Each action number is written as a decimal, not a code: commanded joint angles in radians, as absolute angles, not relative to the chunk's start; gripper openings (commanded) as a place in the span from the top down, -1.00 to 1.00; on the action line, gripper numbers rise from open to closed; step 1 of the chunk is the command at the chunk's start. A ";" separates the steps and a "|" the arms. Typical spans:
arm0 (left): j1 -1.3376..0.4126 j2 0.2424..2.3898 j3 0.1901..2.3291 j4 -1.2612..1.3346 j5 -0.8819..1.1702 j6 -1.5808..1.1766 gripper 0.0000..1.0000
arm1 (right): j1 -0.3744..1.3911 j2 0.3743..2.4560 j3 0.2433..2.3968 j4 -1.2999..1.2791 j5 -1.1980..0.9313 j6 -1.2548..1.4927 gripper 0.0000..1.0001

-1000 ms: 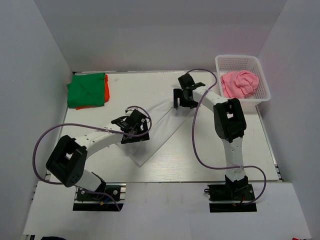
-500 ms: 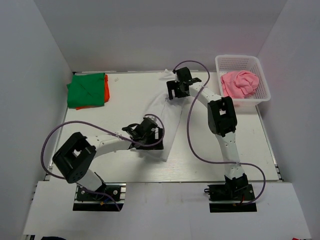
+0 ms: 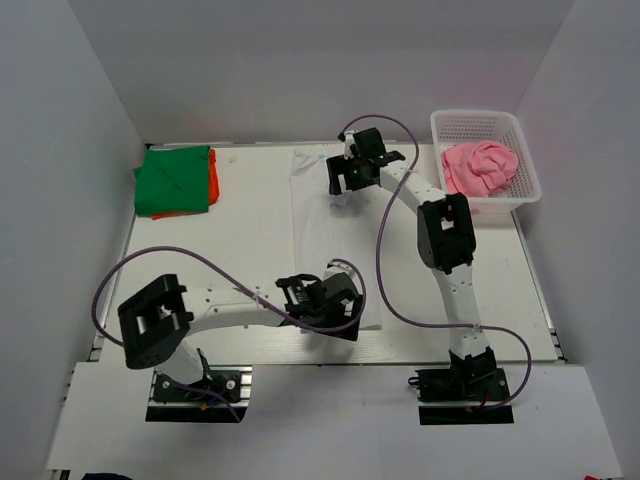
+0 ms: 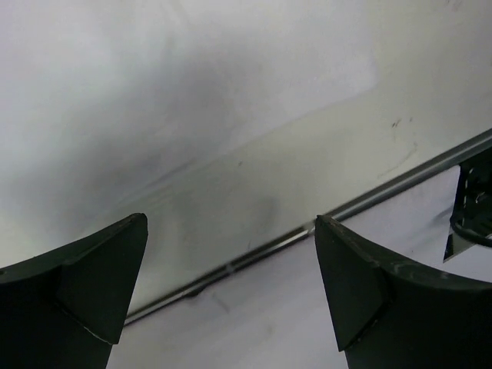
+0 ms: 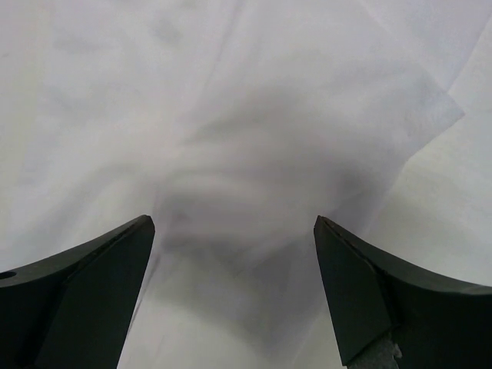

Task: Fold and stack the t-shirts

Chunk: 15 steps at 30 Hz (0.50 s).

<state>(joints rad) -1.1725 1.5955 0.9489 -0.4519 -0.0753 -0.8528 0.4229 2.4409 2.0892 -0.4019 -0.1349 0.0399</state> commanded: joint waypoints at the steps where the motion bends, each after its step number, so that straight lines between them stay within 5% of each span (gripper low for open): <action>1: -1.195 1.465 0.982 -0.624 -0.230 -0.885 -1.00 | 0.426 2.223 2.060 -0.410 -0.224 0.050 -0.81; 6: -1.206 1.408 0.954 -0.747 -0.317 -0.934 -1.00 | 0.422 2.002 1.760 -0.300 -0.207 0.162 -0.81; 15: -1.197 1.174 0.684 -0.758 -0.382 -1.155 -1.00 | 0.426 1.332 0.827 -0.159 -0.142 0.463 -0.81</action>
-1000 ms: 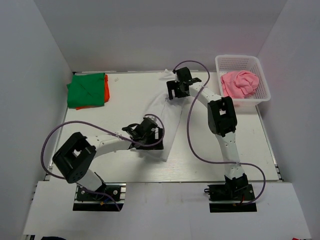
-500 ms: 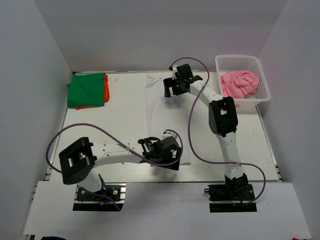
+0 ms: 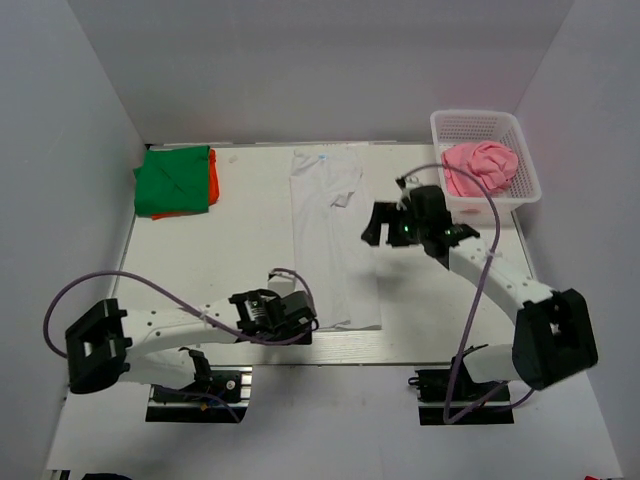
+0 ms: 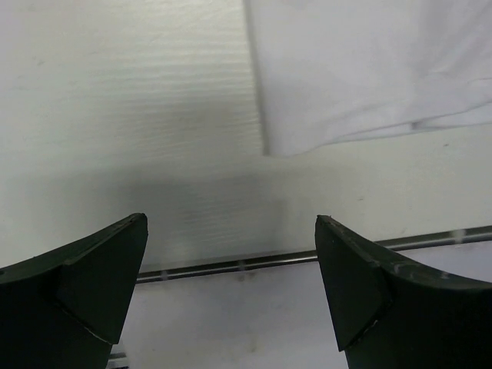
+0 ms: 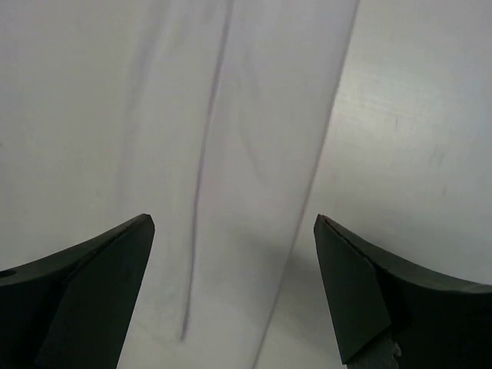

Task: Fold and stack the t-shirts

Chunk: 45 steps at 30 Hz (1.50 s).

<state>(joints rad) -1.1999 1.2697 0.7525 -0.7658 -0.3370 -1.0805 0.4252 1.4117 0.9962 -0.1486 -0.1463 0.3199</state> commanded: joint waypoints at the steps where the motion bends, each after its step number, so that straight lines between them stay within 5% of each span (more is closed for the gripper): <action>1: -1.186 1.152 0.663 -0.705 -0.382 -1.155 -1.00 | 0.428 1.304 0.793 -0.179 -0.168 0.477 -0.81; 9: -1.186 1.225 0.647 -0.540 -0.391 -0.997 -1.00 | 0.471 1.077 0.445 -0.245 -0.451 0.603 -0.81; 17: -1.186 1.414 0.669 -0.465 -0.425 -0.988 -0.88 | 0.511 1.127 0.420 -0.330 -0.448 0.561 -0.81; 22: -1.186 1.476 0.701 -0.474 -0.454 -0.979 -0.53 | 0.522 1.204 0.422 -0.299 -0.420 0.577 -0.75; 28: -1.186 1.489 0.680 -0.417 -0.433 -0.939 0.12 | 0.528 1.258 0.486 -0.330 -0.315 0.575 -0.26; 32: -1.186 1.489 0.716 -0.407 -0.433 -0.908 0.37 | 0.534 1.278 0.486 -0.308 -0.322 0.578 0.25; 34: -1.186 1.489 0.726 -0.407 -0.420 -0.888 0.54 | 0.531 1.293 0.489 -0.296 -0.347 0.581 0.35; 37: -1.186 1.500 0.735 -0.394 -0.420 -0.879 0.91 | 0.538 1.305 0.517 -0.287 -0.388 0.568 0.98; 45: -1.186 1.422 0.781 -0.445 -0.463 -0.853 1.00 | 0.551 1.273 0.635 -0.304 -0.364 0.520 1.00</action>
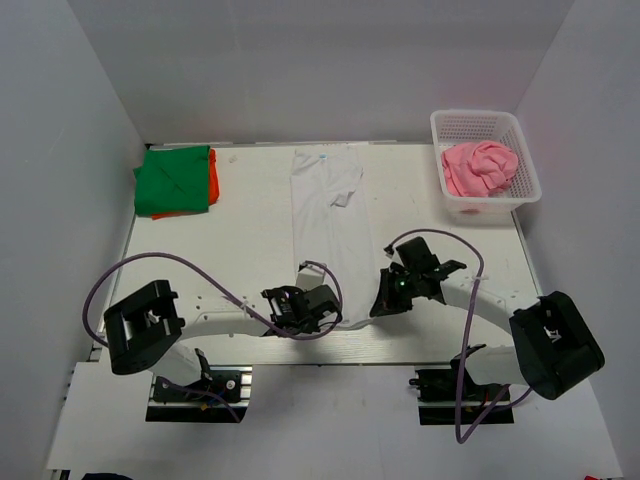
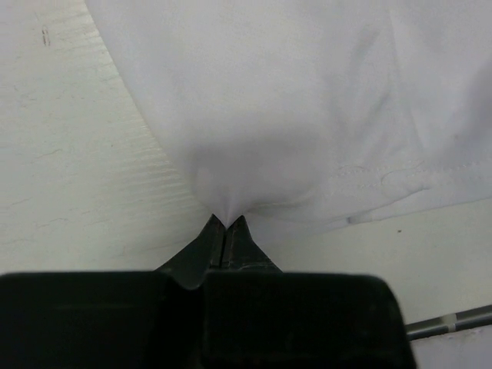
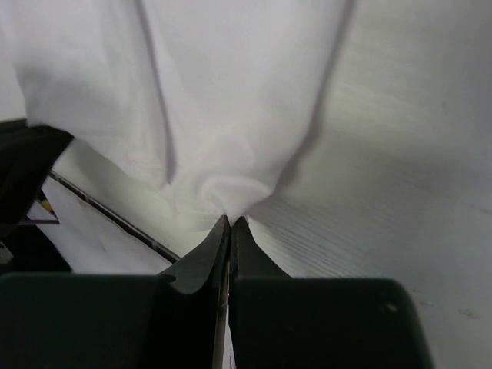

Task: Fold and stack the t-shirts

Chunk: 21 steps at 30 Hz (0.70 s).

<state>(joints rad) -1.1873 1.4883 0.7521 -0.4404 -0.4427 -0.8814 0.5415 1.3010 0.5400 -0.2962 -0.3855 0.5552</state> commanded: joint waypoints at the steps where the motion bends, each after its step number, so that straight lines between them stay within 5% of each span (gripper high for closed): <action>1: -1.186 1.398 0.781 -0.445 -0.474 -0.853 1.00 | 0.555 1.275 0.650 -0.320 -0.329 0.515 1.00; 21: -0.827 1.607 1.195 -0.356 -0.543 -0.616 1.00 | 0.506 1.590 1.179 -0.196 0.060 0.476 1.00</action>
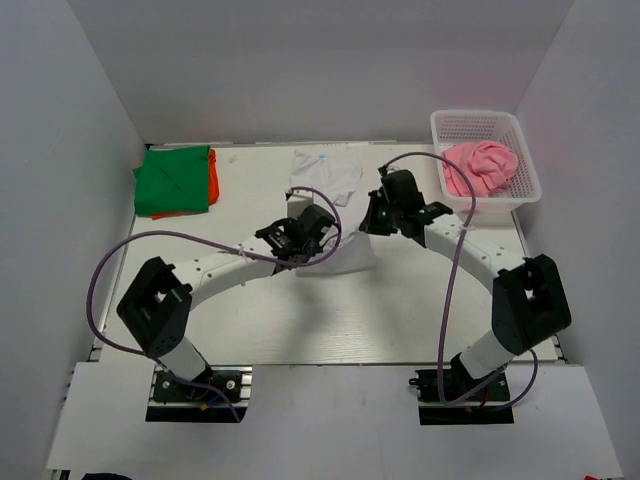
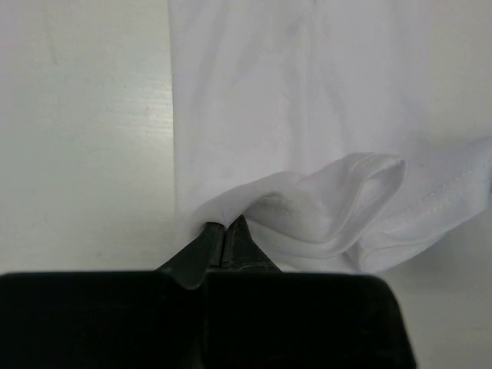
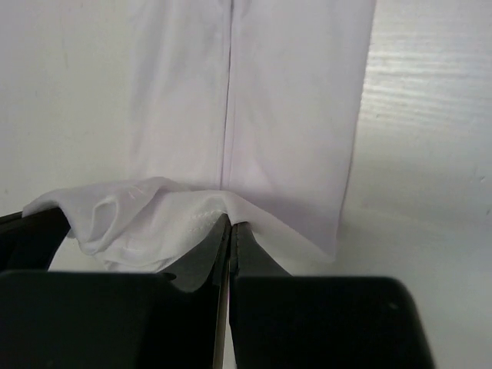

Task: Fold and stack the t-shirts

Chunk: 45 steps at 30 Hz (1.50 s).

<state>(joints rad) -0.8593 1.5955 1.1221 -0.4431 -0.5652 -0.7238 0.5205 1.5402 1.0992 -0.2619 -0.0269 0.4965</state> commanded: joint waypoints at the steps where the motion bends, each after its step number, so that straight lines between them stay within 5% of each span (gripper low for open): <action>1: -0.816 1.626 1.219 -0.356 -0.534 -0.605 1.00 | 0.506 1.606 1.212 -0.195 0.060 0.472 1.00; 19: -0.589 1.969 1.551 -0.396 -0.425 -0.546 1.00 | 0.430 1.933 1.491 -0.183 0.045 0.463 1.00; 22: -0.569 2.026 1.606 -0.426 -0.416 -0.546 0.81 | 0.416 1.993 1.531 -0.170 0.038 0.466 1.00; 23: -0.569 2.039 1.620 -0.426 -0.416 -0.558 0.39 | 0.410 2.032 1.555 -0.167 0.031 0.469 1.00; 27: -0.517 2.072 1.725 -0.439 -0.462 -0.577 -0.38 | 0.385 2.112 1.659 -0.135 -0.046 0.474 0.30; 31: -0.453 2.073 1.830 -0.495 -0.456 -0.577 -0.99 | 0.370 2.071 1.671 -0.066 -0.130 0.419 -0.81; 37: -0.453 1.849 1.530 -0.466 -0.368 -0.598 -1.00 | 0.385 1.887 1.390 0.036 -0.297 0.364 -0.81; 45: -0.463 1.484 1.085 -0.569 -0.399 -0.759 -1.00 | 0.474 1.926 1.351 0.067 -0.508 0.313 -0.81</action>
